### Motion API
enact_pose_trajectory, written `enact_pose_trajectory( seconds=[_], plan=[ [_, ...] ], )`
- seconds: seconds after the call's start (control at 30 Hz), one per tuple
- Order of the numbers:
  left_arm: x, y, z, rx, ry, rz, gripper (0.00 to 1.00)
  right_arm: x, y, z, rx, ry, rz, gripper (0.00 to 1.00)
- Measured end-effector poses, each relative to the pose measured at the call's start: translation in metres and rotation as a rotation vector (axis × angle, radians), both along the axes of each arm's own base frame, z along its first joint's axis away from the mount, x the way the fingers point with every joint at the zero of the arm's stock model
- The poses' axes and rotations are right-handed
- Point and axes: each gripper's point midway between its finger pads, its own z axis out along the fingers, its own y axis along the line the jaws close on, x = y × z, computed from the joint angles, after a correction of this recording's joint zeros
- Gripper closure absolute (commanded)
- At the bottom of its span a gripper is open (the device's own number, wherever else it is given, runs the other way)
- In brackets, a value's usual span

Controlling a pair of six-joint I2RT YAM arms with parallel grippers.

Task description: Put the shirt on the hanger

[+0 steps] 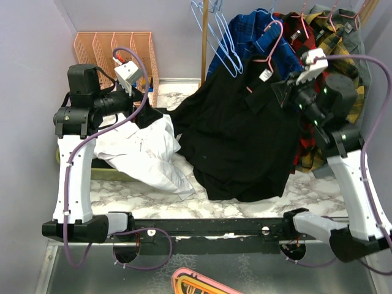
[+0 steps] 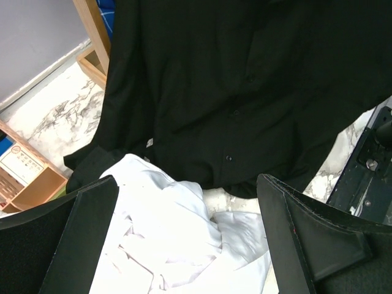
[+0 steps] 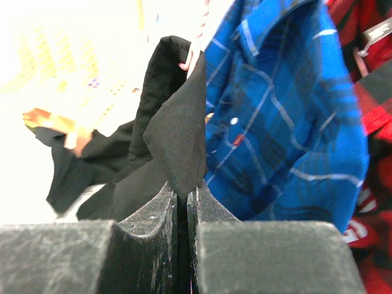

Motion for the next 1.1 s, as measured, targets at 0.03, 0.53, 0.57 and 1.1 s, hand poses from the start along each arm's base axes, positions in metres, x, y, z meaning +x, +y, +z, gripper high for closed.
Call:
enact_pose_trajectory(
  seconds=[0.03, 0.53, 0.57, 1.1],
  plan=[
    [0.0, 0.0, 0.0, -0.001, 0.0, 0.0, 0.01, 0.009, -0.002, 0.007, -0.013, -0.006, -0.019, 0.99],
    [-0.002, 0.003, -0.002, -0.012, 0.007, 0.003, 0.02, 0.098, -0.017, -0.017, -0.196, 0.071, -0.177, 0.99],
    [-0.002, 0.003, -0.002, -0.012, 0.008, 0.002, 0.02, 0.099, -0.015, -0.011, -0.191, 0.051, -0.171, 0.99],
    [-0.001, 0.006, -0.003, -0.028, 0.025, 0.012, 0.02, 0.113, 0.019, 0.038, -0.086, -0.095, -0.028, 0.99]
  ],
)
